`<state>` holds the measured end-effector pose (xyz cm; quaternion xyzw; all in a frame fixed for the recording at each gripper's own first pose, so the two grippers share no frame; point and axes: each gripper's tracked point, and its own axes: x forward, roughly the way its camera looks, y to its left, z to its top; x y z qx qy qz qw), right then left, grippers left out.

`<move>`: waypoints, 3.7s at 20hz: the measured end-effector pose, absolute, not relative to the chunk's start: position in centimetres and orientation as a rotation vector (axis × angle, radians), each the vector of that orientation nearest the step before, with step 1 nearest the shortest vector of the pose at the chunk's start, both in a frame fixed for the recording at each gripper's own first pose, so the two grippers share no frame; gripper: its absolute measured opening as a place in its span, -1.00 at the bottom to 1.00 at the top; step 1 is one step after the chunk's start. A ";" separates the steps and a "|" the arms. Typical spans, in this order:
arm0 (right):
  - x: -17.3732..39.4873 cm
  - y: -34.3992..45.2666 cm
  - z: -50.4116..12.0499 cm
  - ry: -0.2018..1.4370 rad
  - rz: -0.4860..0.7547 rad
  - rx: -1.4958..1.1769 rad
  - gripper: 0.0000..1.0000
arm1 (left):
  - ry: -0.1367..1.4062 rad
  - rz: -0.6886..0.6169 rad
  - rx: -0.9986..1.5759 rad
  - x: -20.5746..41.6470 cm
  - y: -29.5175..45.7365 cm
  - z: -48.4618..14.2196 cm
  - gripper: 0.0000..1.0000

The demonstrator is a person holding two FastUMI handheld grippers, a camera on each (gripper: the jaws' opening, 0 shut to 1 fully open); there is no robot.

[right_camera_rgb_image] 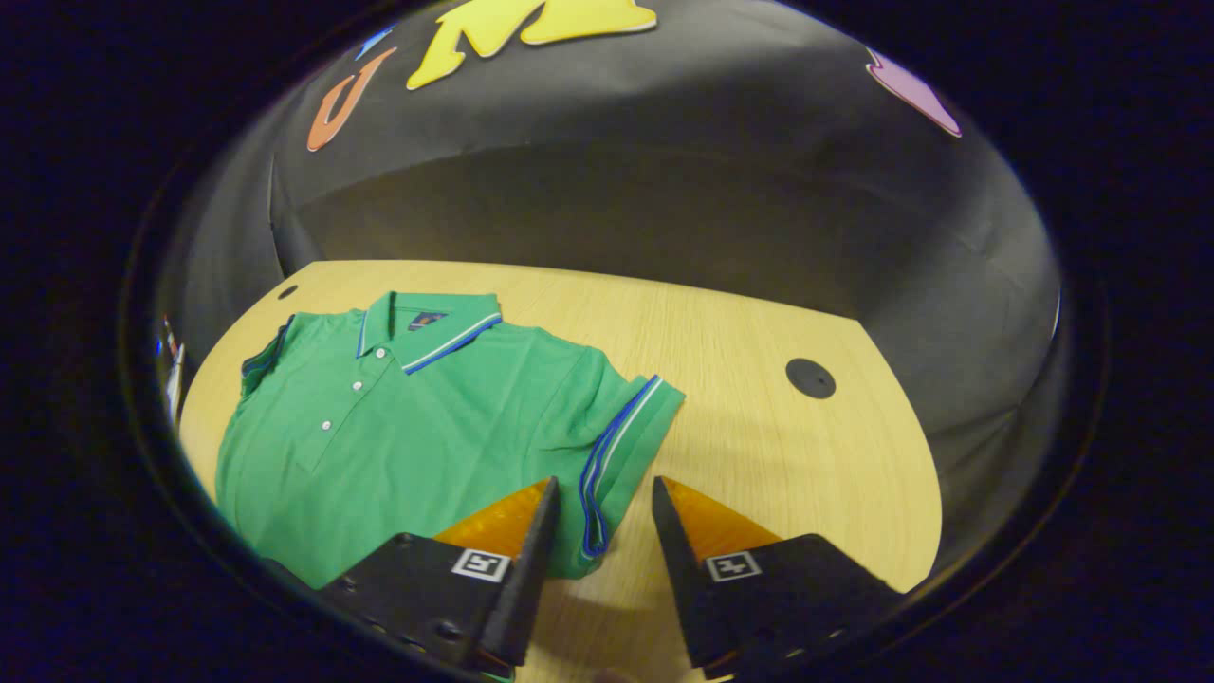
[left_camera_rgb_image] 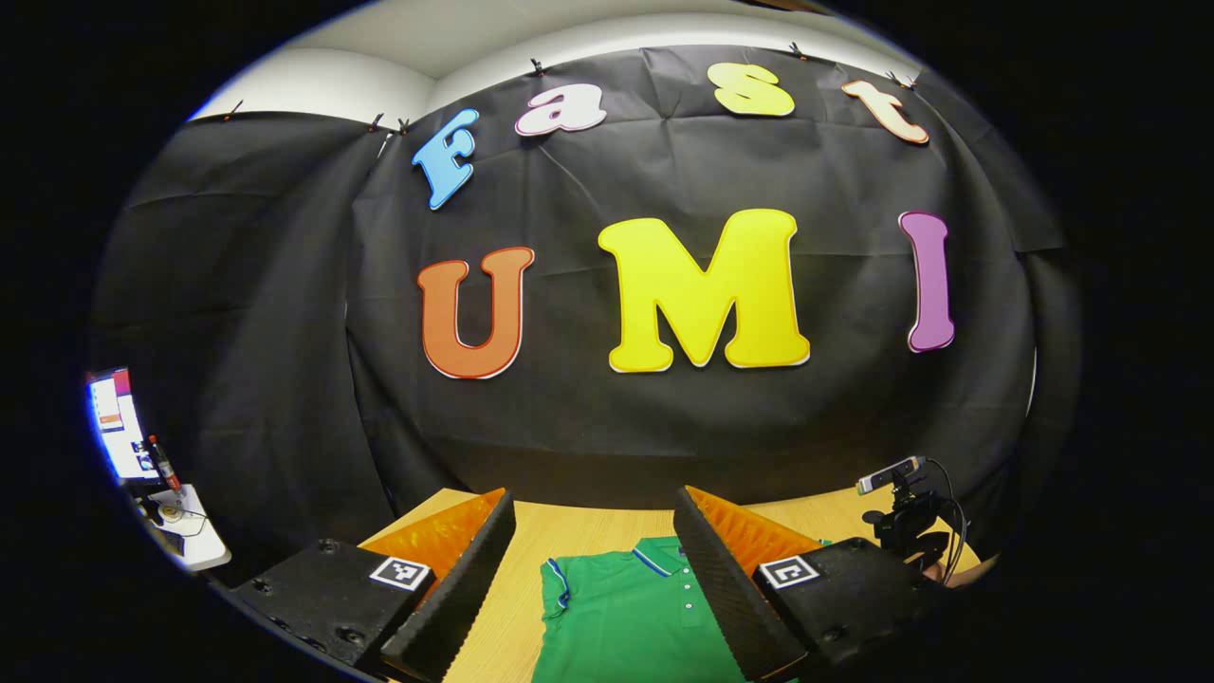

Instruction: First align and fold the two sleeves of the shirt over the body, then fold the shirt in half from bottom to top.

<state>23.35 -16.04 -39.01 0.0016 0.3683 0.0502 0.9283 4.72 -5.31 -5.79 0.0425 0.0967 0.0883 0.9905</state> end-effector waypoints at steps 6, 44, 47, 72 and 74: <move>23.2 -16.4 -39.5 0.794 0.116 0.093 -0.71 | 0.228 0.176 0.106 4.8 -6.3 -6.7 1.00; 15.2 0.9 -23.7 0.606 0.095 0.098 0.92 | 0.316 0.104 0.002 4.8 4.9 -12.8 1.00; 11.2 -1.5 -21.4 0.565 0.047 0.046 0.92 | 0.372 0.046 -0.025 7.3 3.3 -17.1 1.00; 4.3 -8.4 -18.2 0.563 -0.069 -0.051 0.92 | 0.760 -0.009 -0.040 16.8 5.0 -40.3 0.42; 4.5 -8.0 -18.4 0.565 -0.064 -0.048 0.96 | 0.765 -0.023 -0.033 17.0 5.1 -40.3 0.06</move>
